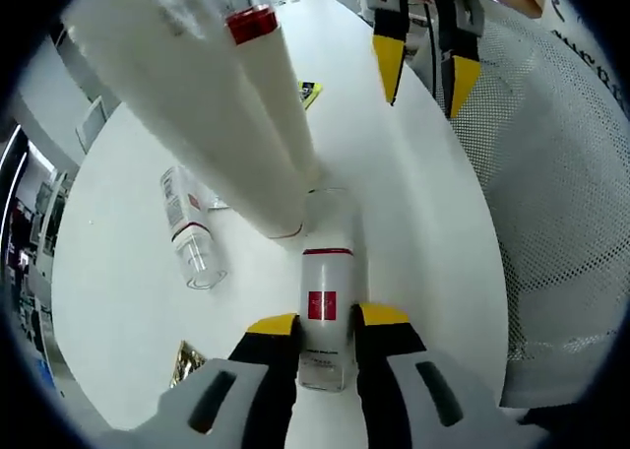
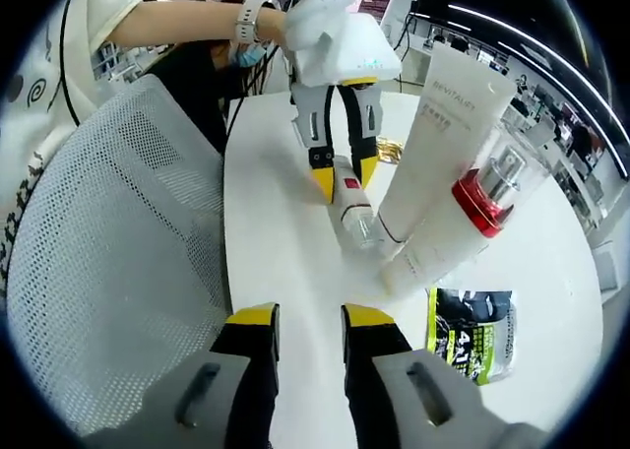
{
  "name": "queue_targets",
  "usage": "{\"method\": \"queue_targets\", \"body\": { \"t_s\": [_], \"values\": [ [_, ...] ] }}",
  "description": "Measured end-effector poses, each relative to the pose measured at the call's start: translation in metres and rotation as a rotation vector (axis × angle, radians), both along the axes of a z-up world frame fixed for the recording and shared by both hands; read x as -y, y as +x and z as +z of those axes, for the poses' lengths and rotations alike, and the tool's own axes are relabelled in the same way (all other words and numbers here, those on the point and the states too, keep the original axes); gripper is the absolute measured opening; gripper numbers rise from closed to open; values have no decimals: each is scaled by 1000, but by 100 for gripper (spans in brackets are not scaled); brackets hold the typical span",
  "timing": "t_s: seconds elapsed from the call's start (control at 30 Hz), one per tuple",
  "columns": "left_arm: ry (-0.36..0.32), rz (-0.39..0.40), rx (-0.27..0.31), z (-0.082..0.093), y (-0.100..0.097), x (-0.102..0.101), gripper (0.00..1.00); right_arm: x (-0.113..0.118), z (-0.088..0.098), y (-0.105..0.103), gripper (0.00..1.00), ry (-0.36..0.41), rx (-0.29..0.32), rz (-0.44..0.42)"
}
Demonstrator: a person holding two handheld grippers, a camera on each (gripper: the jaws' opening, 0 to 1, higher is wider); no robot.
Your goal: Arrange the skincare products in the storage area until every visible bottle or jar stands upright without overlapping.
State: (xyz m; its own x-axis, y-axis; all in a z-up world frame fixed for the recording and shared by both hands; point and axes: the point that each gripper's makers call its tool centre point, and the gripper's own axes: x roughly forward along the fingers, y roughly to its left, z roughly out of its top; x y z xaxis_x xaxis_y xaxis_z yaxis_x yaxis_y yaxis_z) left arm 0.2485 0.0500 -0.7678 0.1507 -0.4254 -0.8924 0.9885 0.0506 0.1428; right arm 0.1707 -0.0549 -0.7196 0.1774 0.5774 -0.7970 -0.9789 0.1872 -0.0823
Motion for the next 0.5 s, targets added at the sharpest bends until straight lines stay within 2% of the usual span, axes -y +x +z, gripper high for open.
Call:
{"method": "queue_targets", "body": {
  "t_s": [0.2,0.37,0.4,0.47,0.5],
  "values": [
    [-2,35,41,2,-6,1,21,-5,3,-4,24,45,-26,-33],
    [-6,67,34,2,-6,1,20,-12,4,-9,24,79,-49,-58],
    [-4,73,25,2,-9,0,20,-14,4,-11,22,106,-78,-86],
    [-12,75,15,2,-13,0,20,-18,9,-8,23,166,-85,-123],
    [-16,77,16,2,-13,0,20,-20,11,-12,24,195,-120,-130]
  ]
}}
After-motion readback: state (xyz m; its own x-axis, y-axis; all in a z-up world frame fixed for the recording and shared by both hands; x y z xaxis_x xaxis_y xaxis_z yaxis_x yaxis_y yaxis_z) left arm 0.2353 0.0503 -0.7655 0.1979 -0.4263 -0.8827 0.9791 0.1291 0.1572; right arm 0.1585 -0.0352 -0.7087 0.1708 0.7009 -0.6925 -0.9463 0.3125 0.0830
